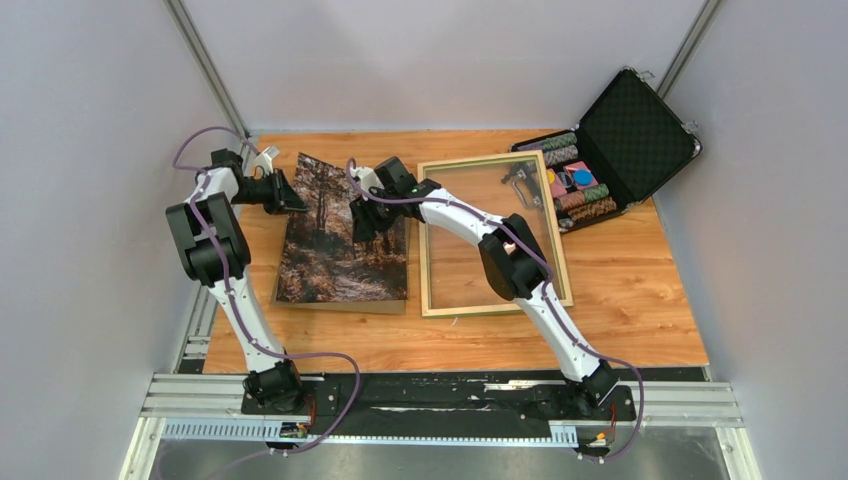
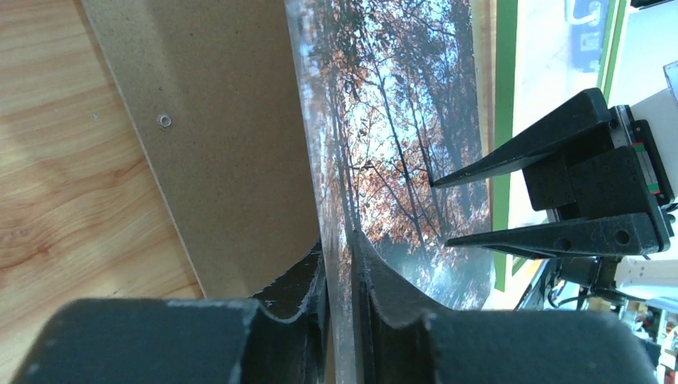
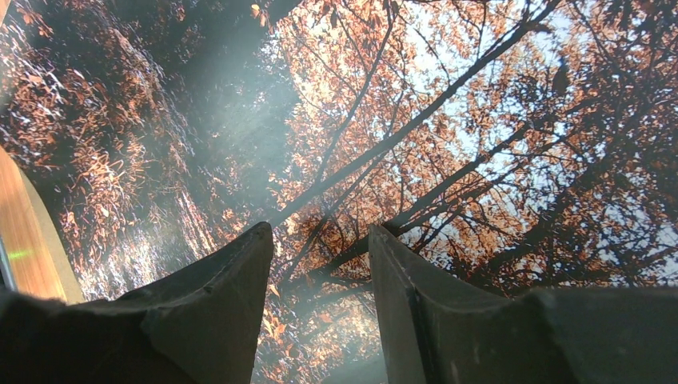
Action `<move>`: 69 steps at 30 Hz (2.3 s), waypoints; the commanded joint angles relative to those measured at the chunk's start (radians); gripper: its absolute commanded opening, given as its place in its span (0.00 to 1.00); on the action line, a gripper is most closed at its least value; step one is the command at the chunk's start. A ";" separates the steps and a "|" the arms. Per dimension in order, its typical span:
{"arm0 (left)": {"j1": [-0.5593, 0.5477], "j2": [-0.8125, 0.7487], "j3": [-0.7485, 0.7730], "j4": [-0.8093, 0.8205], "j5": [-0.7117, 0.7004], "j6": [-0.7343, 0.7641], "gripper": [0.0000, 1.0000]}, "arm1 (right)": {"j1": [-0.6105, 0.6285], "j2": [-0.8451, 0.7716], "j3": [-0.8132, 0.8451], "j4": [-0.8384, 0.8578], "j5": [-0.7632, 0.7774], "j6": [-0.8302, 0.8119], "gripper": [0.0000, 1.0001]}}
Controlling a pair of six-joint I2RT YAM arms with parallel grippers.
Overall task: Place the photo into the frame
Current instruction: Turn over the photo from the photo frame.
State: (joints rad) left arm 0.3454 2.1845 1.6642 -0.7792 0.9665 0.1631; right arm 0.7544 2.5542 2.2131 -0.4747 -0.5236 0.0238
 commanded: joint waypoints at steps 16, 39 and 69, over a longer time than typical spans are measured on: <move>-0.022 -0.333 -0.030 0.011 -0.179 -0.221 0.00 | -0.034 -0.252 -0.022 -0.072 0.082 0.059 0.77; -0.392 -0.616 0.032 0.043 -0.828 -0.723 0.00 | 0.098 -0.506 0.007 -0.132 0.255 0.179 0.81; -0.495 -0.707 -0.110 0.138 -0.886 -0.826 0.00 | 0.239 -0.472 -0.093 -0.074 0.633 0.075 0.76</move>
State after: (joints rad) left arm -0.1226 1.5509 1.5764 -0.6720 0.1081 -0.6235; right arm 0.9855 2.0861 2.0914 -0.5941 0.0731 0.1104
